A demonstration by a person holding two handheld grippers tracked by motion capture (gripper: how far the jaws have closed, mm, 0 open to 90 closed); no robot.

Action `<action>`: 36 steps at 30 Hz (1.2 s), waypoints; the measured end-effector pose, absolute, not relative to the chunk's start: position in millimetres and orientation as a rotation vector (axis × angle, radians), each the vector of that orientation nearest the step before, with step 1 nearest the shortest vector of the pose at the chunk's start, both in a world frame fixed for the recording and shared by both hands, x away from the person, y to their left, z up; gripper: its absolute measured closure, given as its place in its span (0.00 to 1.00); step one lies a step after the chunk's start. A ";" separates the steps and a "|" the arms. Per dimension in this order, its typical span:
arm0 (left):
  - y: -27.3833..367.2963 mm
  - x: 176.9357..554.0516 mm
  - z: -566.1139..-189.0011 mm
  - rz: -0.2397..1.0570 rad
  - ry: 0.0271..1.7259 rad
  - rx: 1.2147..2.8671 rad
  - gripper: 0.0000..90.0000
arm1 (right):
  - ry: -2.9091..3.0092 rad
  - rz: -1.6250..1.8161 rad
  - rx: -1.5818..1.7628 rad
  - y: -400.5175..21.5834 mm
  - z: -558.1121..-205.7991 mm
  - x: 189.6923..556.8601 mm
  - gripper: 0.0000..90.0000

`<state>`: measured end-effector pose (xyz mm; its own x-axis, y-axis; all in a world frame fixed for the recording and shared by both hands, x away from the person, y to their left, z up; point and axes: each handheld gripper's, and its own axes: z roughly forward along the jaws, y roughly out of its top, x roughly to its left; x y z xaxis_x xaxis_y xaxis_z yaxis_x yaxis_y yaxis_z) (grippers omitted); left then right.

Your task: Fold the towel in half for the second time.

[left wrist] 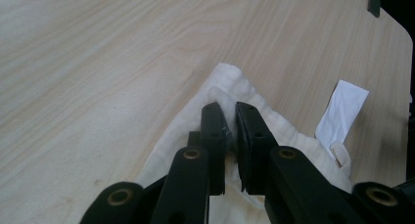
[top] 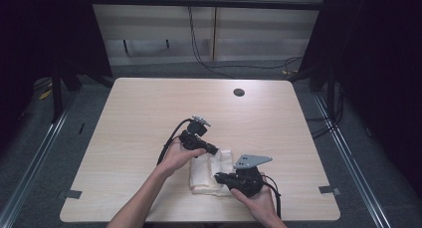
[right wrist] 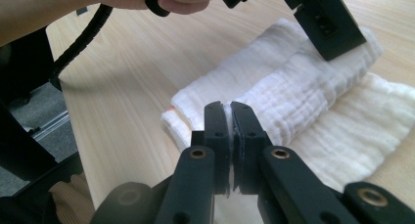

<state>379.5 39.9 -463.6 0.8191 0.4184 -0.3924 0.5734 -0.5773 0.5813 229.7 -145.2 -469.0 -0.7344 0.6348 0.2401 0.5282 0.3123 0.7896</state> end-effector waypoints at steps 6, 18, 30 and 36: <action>28.4 383.4 -472.7 -0.303 0.737 2.290 0.90 | 2.461 1.334 1.086 -148.6 -472.0 227.5 0.92; 11.2 381.2 -467.5 -0.315 0.701 2.234 0.79 | 2.455 1.252 1.146 -162.0 -476.7 227.6 0.64; 29.6 378.9 -453.1 -0.210 0.703 2.125 0.56 | 2.326 1.244 1.235 -185.9 -474.3 237.7 0.61; 41.6 372.3 -444.4 -0.133 0.664 2.113 0.58 | 2.283 1.262 1.256 -194.9 -467.8 245.3 0.63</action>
